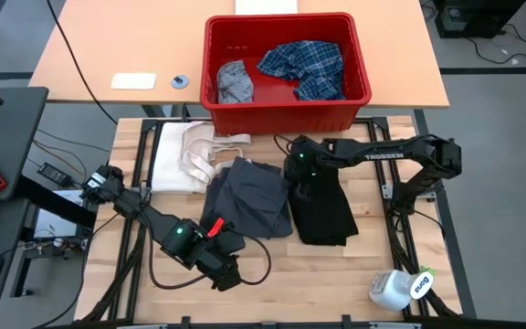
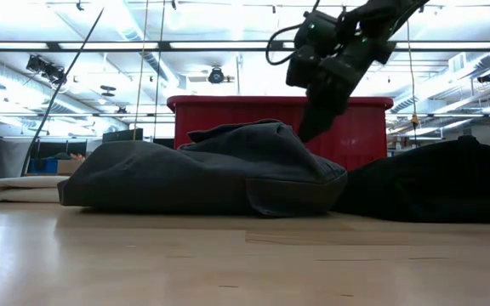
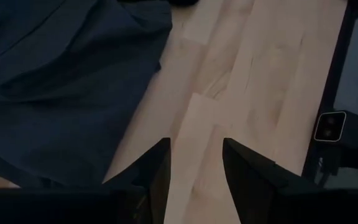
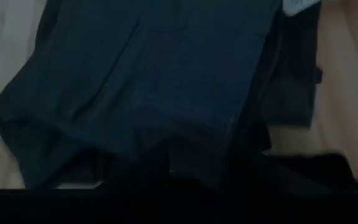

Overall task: Fold Laundry from Bin
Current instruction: Stack the folded gray pants on top of the folded black shirt

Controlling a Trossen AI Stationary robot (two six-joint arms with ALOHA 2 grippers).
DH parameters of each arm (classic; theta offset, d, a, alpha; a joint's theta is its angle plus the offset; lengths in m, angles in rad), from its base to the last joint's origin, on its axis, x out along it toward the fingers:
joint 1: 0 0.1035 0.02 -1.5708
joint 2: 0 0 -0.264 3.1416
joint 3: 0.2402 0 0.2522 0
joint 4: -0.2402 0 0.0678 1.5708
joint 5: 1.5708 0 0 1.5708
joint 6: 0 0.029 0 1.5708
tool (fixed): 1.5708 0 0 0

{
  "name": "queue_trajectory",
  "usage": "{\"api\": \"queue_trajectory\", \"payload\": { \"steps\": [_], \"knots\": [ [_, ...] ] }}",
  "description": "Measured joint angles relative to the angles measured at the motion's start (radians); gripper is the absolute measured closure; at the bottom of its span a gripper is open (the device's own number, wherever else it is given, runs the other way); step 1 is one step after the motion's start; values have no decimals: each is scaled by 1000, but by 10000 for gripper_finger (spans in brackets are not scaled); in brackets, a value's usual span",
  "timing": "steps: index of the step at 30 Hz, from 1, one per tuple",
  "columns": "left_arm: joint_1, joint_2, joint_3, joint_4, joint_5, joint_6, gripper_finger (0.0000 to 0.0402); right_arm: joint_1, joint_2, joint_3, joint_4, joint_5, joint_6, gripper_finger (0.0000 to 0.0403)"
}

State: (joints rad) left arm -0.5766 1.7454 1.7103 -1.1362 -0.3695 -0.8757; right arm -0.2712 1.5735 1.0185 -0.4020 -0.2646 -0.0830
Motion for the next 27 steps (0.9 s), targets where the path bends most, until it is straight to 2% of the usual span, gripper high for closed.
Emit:
{"api": "queue_trajectory", "payload": {
  "steps": [5, 9, 12, 16, 20, 25, 27],
  "knots": [
    [1, 0, 0, -4, 0, 4, 253, -9, 61, -1, 61, -94, 5, 306],
    [1, 0, 0, -7, 5, 1, 253, 7, 74, 2, 59, -96, 15, 384],
    [-3, 0, 0, -1, 9, -25, 253, 8, 60, 50, 10, -83, 33, 386],
    [-6, 0, 0, 11, 13, -38, 253, 8, 31, 191, -61, 19, 8, 393],
    [-6, 0, 0, 14, 16, -39, 253, -2, 31, 301, -64, 182, -21, 395],
    [-7, -1, 0, 17, 33, -53, 253, -38, 61, 316, -43, 430, -69, 394],
    [-11, -1, 0, 17, 34, -56, 253, -58, 97, 302, -50, 450, -75, 394]
  ]
}}
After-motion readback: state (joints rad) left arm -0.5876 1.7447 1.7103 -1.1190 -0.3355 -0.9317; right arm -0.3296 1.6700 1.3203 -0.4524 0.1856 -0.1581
